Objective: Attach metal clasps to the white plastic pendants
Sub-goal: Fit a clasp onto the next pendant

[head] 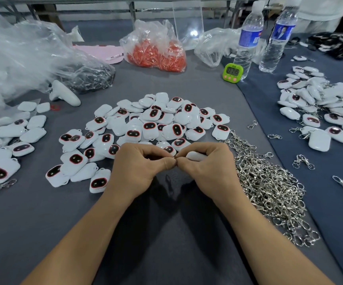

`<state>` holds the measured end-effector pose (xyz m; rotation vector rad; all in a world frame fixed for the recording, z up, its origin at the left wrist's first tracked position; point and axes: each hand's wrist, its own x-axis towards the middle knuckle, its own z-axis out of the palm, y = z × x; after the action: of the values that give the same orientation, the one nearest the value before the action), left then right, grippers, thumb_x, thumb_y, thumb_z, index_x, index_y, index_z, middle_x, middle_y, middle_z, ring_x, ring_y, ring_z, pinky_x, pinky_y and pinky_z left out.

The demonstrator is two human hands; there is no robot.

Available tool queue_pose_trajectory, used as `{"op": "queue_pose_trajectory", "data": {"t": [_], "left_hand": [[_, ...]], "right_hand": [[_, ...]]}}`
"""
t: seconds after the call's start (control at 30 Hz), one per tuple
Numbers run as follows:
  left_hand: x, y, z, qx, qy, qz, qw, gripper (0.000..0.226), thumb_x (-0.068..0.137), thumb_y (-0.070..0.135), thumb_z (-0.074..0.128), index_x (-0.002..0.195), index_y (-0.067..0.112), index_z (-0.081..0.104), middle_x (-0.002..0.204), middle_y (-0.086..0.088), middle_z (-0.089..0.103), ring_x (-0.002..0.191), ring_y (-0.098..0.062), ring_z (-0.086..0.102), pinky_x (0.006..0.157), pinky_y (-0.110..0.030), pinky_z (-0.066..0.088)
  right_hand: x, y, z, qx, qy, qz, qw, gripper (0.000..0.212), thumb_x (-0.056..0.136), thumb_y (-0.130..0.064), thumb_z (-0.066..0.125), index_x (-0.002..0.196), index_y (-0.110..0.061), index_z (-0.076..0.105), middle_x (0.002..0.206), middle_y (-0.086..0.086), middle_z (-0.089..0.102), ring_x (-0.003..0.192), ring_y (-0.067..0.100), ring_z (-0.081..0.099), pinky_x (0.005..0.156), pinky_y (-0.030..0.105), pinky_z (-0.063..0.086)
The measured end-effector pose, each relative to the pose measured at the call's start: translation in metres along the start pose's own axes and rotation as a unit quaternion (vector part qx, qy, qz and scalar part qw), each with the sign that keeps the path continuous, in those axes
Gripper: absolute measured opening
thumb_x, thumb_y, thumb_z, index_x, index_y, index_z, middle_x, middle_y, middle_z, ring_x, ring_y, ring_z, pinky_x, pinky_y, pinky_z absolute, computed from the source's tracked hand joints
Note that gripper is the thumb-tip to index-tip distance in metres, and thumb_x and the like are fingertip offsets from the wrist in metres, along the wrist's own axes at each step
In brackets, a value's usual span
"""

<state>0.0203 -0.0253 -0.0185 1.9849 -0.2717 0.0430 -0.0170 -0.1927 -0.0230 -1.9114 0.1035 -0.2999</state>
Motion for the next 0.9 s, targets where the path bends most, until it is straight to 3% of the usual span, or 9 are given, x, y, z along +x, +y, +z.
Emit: {"op": "queue_pose_trajectory", "data": {"t": [0.17, 0.3, 0.4, 0.47, 0.6, 0.9], "left_hand": [[-0.0015, 0.0009, -0.0015, 0.067, -0.041, -0.005, 0.997, 0.024, 0.065, 0.029, 0.092, 0.069, 0.046, 0.077, 0.067, 0.021, 0.072, 0.064, 0.004, 0.066, 0.059, -0.008, 0.045], [0.0009, -0.0001, -0.0044, 0.02, -0.05, -0.026, 0.998, 0.019, 0.064, 0.028, 0.092, 0.071, 0.039, 0.079, 0.071, 0.013, 0.075, 0.069, -0.003, 0.07, 0.066, -0.017, 0.052], [0.0026, -0.0003, -0.0063, -0.06, -0.061, -0.031, 0.996, 0.019, 0.062, 0.022, 0.092, 0.074, 0.034, 0.081, 0.075, 0.005, 0.077, 0.074, -0.007, 0.073, 0.071, -0.018, 0.052], [0.0027, 0.0, -0.0068, -0.094, -0.081, -0.029, 0.992, 0.02, 0.063, 0.02, 0.09, 0.077, 0.032, 0.082, 0.079, 0.002, 0.078, 0.079, -0.012, 0.074, 0.075, -0.023, 0.054], [0.0013, -0.0008, -0.0064, -0.105, -0.09, -0.007, 0.99, 0.026, 0.072, 0.003, 0.085, 0.078, 0.028, 0.082, 0.079, -0.001, 0.078, 0.078, -0.015, 0.073, 0.074, -0.022, 0.056], [-0.0016, 0.0035, -0.004, -0.087, -0.078, -0.004, 0.993, 0.011, 0.065, 0.015, 0.077, 0.071, 0.023, 0.08, 0.066, -0.001, 0.073, 0.06, -0.006, 0.063, 0.059, -0.016, 0.048]], "right_hand": [[0.0004, -0.0004, -0.0072, -0.04, -0.048, -0.009, 0.998, 0.022, 0.074, -0.009, 0.084, 0.072, -0.03, 0.081, 0.065, -0.017, 0.073, 0.063, -0.004, 0.066, 0.057, 0.009, 0.045], [0.0007, -0.0016, -0.0069, -0.027, -0.055, -0.008, 0.998, 0.018, 0.076, -0.01, 0.083, 0.072, -0.027, 0.08, 0.063, -0.016, 0.07, 0.058, -0.003, 0.061, 0.055, 0.01, 0.043], [0.0021, -0.0017, -0.0051, 0.033, -0.047, 0.0, 0.998, 0.018, 0.077, -0.008, 0.081, 0.074, -0.025, 0.079, 0.071, -0.003, 0.075, 0.07, 0.013, 0.069, 0.068, 0.031, 0.058], [0.0037, -0.0012, -0.0056, 0.095, -0.051, 0.01, 0.994, 0.018, 0.076, -0.003, 0.08, 0.074, -0.021, 0.08, 0.074, 0.002, 0.076, 0.073, 0.018, 0.07, 0.076, 0.038, 0.058], [0.0043, 0.001, -0.0058, 0.156, -0.093, 0.037, 0.983, 0.021, 0.077, 0.002, 0.077, 0.074, -0.018, 0.08, 0.068, -0.001, 0.072, 0.063, 0.007, 0.059, 0.061, 0.02, 0.048], [0.0036, 0.0026, -0.0034, 0.17, -0.111, 0.055, 0.978, 0.011, 0.076, -0.006, 0.077, 0.075, -0.017, 0.08, 0.066, -0.003, 0.069, 0.062, 0.005, 0.055, 0.057, 0.019, 0.044]]}}
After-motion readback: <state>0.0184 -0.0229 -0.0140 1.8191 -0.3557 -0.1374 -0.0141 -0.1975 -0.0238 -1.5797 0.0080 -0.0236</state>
